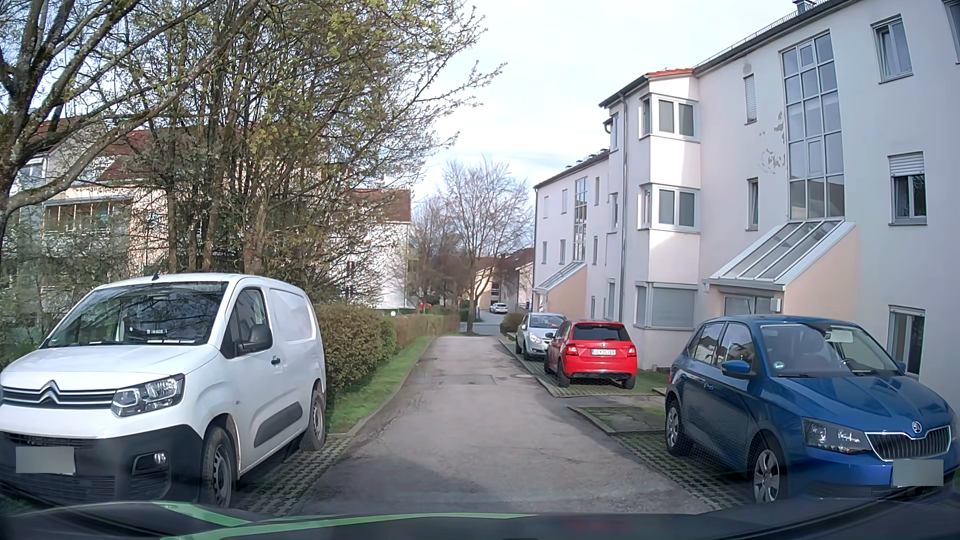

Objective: Follow the waypoints while adhering to traffic rules and regulations

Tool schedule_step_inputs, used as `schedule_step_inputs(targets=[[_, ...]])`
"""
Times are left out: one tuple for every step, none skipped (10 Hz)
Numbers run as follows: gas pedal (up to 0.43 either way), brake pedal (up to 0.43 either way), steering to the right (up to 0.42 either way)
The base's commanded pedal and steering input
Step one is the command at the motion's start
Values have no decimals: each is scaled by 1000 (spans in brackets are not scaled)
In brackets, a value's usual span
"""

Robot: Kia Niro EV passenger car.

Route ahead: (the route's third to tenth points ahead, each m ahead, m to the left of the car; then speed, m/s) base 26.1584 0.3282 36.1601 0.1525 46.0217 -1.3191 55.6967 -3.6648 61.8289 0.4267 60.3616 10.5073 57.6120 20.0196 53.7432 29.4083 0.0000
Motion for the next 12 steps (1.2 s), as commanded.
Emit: schedule_step_inputs(targets=[[0,683,6],[0,683,6],[0,683,6],[0,683,6],[0,677,6],[0,683,6],[0,683,6],[0,677,6],[0,683,6],[0,683,6],[0,683,6],[0,683,6]])
